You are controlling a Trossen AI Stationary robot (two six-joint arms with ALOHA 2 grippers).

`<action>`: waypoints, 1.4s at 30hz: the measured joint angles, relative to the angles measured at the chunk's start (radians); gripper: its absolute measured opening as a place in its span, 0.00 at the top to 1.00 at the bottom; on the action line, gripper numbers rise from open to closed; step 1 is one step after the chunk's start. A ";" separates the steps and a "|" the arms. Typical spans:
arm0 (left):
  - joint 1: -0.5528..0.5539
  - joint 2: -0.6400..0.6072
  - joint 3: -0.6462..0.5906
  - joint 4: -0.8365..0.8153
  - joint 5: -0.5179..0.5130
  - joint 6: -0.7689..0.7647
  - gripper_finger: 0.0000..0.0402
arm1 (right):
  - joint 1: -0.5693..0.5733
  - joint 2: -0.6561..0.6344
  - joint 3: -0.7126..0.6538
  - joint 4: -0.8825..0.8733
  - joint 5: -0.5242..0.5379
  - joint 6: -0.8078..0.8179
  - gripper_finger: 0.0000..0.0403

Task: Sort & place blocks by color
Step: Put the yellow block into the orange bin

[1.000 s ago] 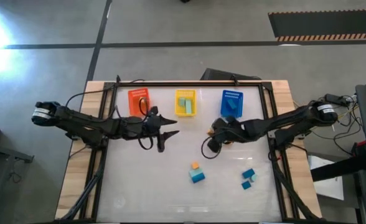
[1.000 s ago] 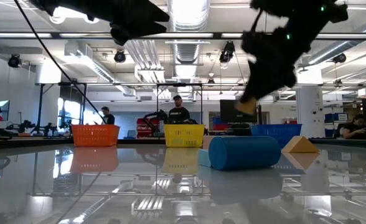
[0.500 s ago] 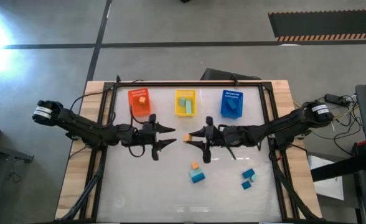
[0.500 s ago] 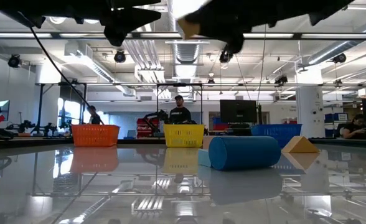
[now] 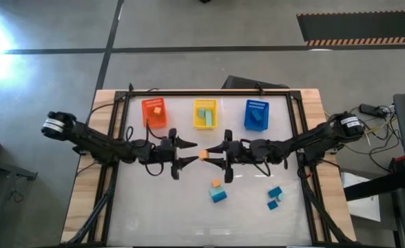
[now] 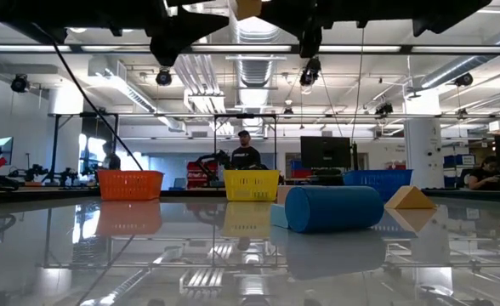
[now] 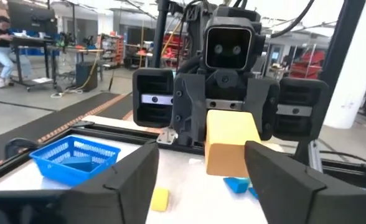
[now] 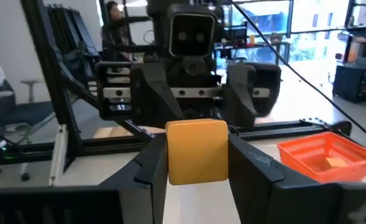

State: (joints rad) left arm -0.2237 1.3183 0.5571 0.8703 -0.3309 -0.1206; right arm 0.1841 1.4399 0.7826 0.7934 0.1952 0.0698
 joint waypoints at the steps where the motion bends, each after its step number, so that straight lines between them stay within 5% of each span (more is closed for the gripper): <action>1: 0.000 0.005 0.000 0.005 0.008 -0.001 0.41 | 0.000 0.000 0.000 -0.002 -0.002 -0.004 0.71; 8: 0.001 0.045 0.002 0.052 0.139 0.006 0.34 | -0.001 0.000 0.002 0.014 0.009 -0.010 0.71; 24: 0.015 0.206 0.013 0.363 0.110 0.054 0.34 | -0.002 0.001 0.001 0.024 0.014 -0.022 0.71; 36: 0.021 0.259 0.036 0.382 0.106 0.055 0.57 | -0.001 0.000 0.001 0.021 0.006 -0.033 0.71; 42: 0.021 0.257 0.025 0.379 0.107 0.049 0.59 | -0.001 0.002 0.001 0.018 0.006 -0.032 0.66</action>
State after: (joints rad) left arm -0.2028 1.5750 0.5823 1.2491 -0.2242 -0.0719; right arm 0.1829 1.4422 0.7837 0.8118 0.2010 0.0382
